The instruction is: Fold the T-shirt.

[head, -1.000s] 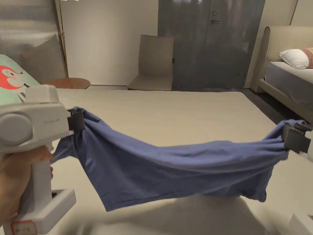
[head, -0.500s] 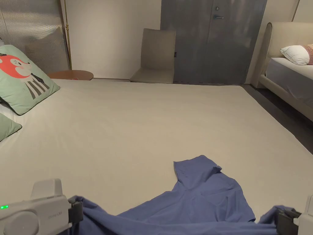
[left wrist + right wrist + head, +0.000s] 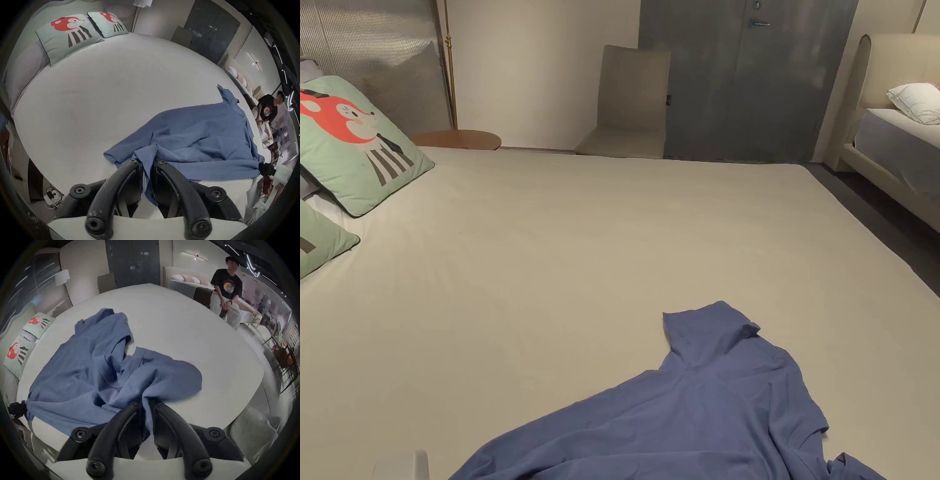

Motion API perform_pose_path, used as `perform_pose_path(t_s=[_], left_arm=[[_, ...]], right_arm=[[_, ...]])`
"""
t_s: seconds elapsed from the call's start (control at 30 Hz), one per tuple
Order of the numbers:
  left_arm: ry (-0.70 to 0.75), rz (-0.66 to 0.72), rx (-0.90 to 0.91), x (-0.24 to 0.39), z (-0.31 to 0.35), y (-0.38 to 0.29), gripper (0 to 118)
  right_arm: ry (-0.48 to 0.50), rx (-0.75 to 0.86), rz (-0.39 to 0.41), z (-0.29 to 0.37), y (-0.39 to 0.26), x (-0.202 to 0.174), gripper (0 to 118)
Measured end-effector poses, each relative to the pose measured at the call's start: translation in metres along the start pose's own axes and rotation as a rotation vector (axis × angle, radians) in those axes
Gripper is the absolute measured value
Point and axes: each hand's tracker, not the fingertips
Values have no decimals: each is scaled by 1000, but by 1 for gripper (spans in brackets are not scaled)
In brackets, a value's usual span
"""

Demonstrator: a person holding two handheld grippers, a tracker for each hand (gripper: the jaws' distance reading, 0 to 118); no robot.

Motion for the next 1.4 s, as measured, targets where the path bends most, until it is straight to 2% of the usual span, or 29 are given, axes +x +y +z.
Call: perform_pose_path(t_s=[0.1,0.13,0.17,0.2,0.23,0.27,0.3,0.5,0.57,0.6,0.67,0.7,0.73,0.77,0.8,0.93,1.03,1.1,1.13,1.17,1.2,1.23,1.27,1.4], left_arm=[[-10,-4,18,0,2,-5,8],[-10,-10,34,-1,6,-5,18],[-20,-18,58,-3,12,-5,37],[-38,-22,91,-5,19,-4,61],[-51,-16,133,-7,28,-2,89],[-66,-6,191,-8,40,1,102],[-82,-4,246,-9,52,5,106],[-32,-17,572,9,120,35,106],[-17,-35,639,16,134,40,102],[-10,-50,662,19,140,41,93],[13,-72,697,28,147,42,55],[20,-83,703,30,148,42,35],[24,-88,702,32,149,42,9],[22,-86,701,32,148,42,0],[17,-77,695,31,148,42,0],[-23,-16,588,17,136,42,0],[-46,53,438,2,115,44,0],[-61,95,333,-9,98,46,0],[-66,124,285,-15,88,46,5],[-67,157,229,-20,76,47,23],[-61,176,172,-25,65,48,55],[-60,207,126,-29,54,48,93],[-64,231,93,-33,45,47,109],[-72,328,3,-42,14,50,103]], right_arm=[[1,29,10,6,-2,1,13],[-3,53,25,10,0,1,23],[-15,100,58,16,2,1,41],[-11,141,72,23,4,1,65],[-3,185,70,32,9,0,97],[13,250,75,44,14,-2,110],[22,325,80,56,21,-5,111],[36,665,106,111,69,-47,110],[38,739,116,120,78,-64,110],[38,764,121,121,84,-72,109],[60,795,129,127,87,-85,93],[75,808,129,129,88,-91,76],[88,805,127,127,90,-95,46],[97,807,125,128,90,-99,23],[94,805,124,127,91,-103,6],[126,775,141,120,91,-108,1],[122,754,174,114,87,-109,1],[119,738,179,108,85,-108,1],[118,725,176,105,84,-107,1],[119,711,172,102,83,-105,1],[120,698,167,99,82,-104,1],[119,688,163,96,81,-102,1],[117,676,164,94,79,-102,1],[108,641,165,85,75,-98,1]])
